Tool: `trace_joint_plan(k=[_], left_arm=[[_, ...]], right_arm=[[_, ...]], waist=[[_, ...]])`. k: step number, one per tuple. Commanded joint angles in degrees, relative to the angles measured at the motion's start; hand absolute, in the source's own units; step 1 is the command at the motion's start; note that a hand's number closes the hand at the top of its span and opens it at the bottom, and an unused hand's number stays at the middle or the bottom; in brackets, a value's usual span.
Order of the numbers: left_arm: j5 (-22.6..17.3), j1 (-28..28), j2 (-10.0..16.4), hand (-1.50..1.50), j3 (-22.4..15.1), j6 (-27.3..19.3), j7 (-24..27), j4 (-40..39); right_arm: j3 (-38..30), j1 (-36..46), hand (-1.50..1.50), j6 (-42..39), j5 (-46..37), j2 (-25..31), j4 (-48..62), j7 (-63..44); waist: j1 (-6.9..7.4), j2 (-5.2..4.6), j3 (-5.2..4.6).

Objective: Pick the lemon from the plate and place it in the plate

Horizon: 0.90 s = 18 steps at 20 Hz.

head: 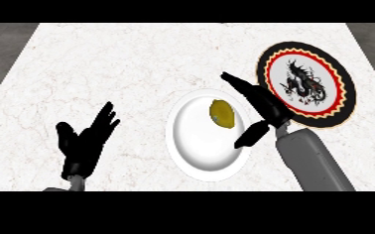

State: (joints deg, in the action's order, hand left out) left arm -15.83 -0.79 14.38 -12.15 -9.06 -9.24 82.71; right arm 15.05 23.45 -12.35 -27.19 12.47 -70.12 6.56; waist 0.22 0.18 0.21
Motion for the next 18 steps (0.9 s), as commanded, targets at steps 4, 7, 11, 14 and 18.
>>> trace_joint_plan(k=[4, 7, 11, 14, 18], left_arm=[[-0.86, -0.88, 1.54, 0.00, 3.75, 4.08, -1.66, 0.12], [3.43, 0.99, -3.47, 0.00, 1.27, 1.02, -1.22, -3.13], [3.10, 2.54, -2.90, 0.00, 2.34, 1.23, -2.72, -2.91], [2.75, 3.77, -2.09, 0.00, 4.82, 3.77, -1.24, -6.34], [5.02, -2.73, -4.34, 0.00, 2.63, 2.19, -1.52, 1.15]], right_arm=[[0.94, 2.30, -1.50, 3.28, -5.88, -5.50, 8.08, 1.59], [-1.79, 5.64, -1.50, 0.85, -6.44, -4.59, 11.78, 3.46], [1.87, 3.70, 1.50, 1.04, -10.67, -1.89, 13.75, 8.06], [1.00, 6.60, 1.50, 6.38, -13.15, -5.12, 18.12, 11.70], [0.13, 6.72, 1.50, 8.85, -15.67, -7.86, 19.48, 11.36]], waist=[[0.26, -0.22, -0.20], [0.12, -0.23, -0.20], [0.13, -0.31, -0.19], [0.17, -0.32, -0.20], [0.23, -0.20, -0.19]])
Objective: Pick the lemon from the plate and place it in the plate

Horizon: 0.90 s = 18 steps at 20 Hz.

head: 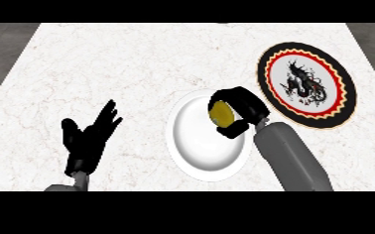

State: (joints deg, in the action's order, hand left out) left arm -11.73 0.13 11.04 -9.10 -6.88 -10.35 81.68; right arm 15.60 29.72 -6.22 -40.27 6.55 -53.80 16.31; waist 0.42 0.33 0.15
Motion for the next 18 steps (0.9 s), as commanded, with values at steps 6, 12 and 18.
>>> trace_joint_plan(k=[6, 12, 18], left_arm=[[0.41, -0.54, -1.66, 0.00, -0.12, 0.75, -0.61, -1.19], [1.32, 0.53, -1.13, 0.00, -0.74, 1.11, -0.30, -0.78], [0.94, 0.69, -0.54, 0.00, -0.65, 2.20, -0.52, -1.22]], right_arm=[[-7.94, 6.24, 1.50, 11.09, -4.61, -6.34, 6.30, -27.32], [-13.43, 13.05, 1.50, 24.68, -11.41, -6.51, 8.42, -53.11], [-10.27, 23.77, 1.50, 40.97, -28.48, -6.54, 10.66, -72.84]], waist=[[1.08, -0.62, -0.30], [1.91, -0.70, -0.66], [3.92, -0.80, -0.64]])
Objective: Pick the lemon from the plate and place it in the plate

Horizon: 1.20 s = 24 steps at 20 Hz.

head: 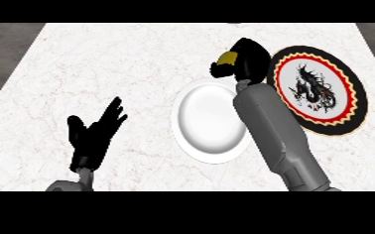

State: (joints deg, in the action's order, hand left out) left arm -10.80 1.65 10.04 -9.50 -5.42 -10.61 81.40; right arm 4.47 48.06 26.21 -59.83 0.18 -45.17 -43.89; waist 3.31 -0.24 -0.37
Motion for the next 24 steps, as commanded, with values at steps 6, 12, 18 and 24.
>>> trace_joint_plan(k=[6, 12, 18, 24], left_arm=[[1.10, 0.91, -0.86, 0.00, -0.91, -1.22, -1.82, -0.55], [0.23, 0.42, 0.51, 0.00, 0.24, -0.19, -2.48, -0.11], [0.81, -1.38, -1.51, 0.00, -0.41, -1.98, -1.89, 0.15], [-0.02, -2.32, 0.22, 0.00, 1.23, -1.10, -2.59, 0.56]], right_arm=[[0.67, 12.13, 1.50, 16.51, -21.38, -0.17, 5.88, -31.75], [-2.41, 10.74, 1.50, 22.98, -29.70, -0.15, 4.26, -37.95], [-9.27, 7.73, 1.50, 26.38, -40.28, 0.24, 1.92, -38.31], [-16.33, -2.14, 1.50, 29.70, -48.25, 2.85, -2.95, -36.84]], waist=[[0.58, -0.27, 0.14], [-0.51, -0.11, 0.26], [-2.33, -0.06, 0.31], [-3.54, 0.06, 0.37]])
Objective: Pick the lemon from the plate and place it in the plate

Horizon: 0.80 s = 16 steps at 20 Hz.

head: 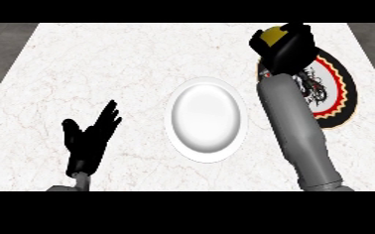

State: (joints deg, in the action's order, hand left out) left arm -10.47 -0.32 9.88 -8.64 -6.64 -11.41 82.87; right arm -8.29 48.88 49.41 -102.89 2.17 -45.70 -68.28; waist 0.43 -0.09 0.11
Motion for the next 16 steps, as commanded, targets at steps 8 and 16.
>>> trace_joint_plan(k=[8, 16], left_arm=[[0.23, 1.84, -1.22, 0.00, 0.18, 0.41, -0.32, -2.87], [0.77, 0.12, -0.03, 0.00, 0.32, 0.95, -1.79, 0.40]], right_arm=[[-14.13, -6.36, 1.50, 14.28, -1.13, 5.19, -0.12, -2.70], [-19.58, -7.66, 1.50, 16.31, 16.40, 11.21, 9.78, 5.79]], waist=[[0.04, -0.39, -0.07], [0.67, -0.42, 0.07]])
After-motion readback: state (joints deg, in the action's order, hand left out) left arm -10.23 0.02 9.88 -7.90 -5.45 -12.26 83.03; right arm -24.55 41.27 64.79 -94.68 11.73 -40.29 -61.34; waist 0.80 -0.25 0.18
